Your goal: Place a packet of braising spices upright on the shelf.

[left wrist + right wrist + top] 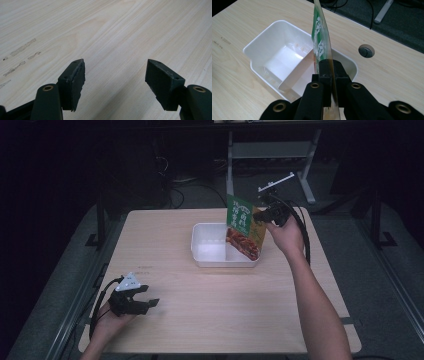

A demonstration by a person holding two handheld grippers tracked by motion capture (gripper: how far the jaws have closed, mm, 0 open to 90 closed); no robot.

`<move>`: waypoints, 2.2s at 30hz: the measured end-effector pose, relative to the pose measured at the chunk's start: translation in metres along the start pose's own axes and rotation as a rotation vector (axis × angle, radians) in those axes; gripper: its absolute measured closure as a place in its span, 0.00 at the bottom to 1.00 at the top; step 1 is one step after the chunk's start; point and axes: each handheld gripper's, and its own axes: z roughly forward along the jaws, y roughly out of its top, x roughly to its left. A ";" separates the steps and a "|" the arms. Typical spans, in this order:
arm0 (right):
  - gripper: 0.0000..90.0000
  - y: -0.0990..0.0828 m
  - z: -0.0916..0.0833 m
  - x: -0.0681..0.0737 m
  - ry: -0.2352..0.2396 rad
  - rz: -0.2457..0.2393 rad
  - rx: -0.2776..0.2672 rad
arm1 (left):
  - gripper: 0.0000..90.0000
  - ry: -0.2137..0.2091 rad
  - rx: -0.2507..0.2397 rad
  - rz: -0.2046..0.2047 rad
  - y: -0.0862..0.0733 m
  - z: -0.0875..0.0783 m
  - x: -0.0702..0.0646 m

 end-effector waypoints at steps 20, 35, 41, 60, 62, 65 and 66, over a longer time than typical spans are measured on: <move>0.94 -0.008 -0.001 -0.009 0.006 0.035 0.007 | 0.35 0.000 -0.001 0.000 0.000 0.000 0.000; 0.72 -0.014 -0.008 -0.015 0.043 0.064 0.004 | 0.35 0.001 0.000 0.000 0.000 0.000 0.000; 0.63 -0.020 -0.012 -0.015 0.053 0.072 -0.011 | 0.35 0.003 0.001 0.002 0.000 0.000 0.000; 0.56 -0.047 -0.022 -0.022 0.106 0.109 -0.007 | 0.35 0.001 0.000 0.001 0.001 0.000 -0.002; 0.55 -0.050 -0.022 -0.022 0.110 0.112 -0.008 | 0.35 0.001 0.000 0.000 0.001 0.000 -0.002; 0.55 -0.056 -0.023 -0.023 0.117 0.115 -0.009 | 0.34 0.002 0.000 0.001 0.001 0.000 -0.002; 0.54 -0.058 -0.023 -0.023 0.122 0.116 -0.007 | 0.34 0.002 0.000 0.001 0.001 0.000 -0.002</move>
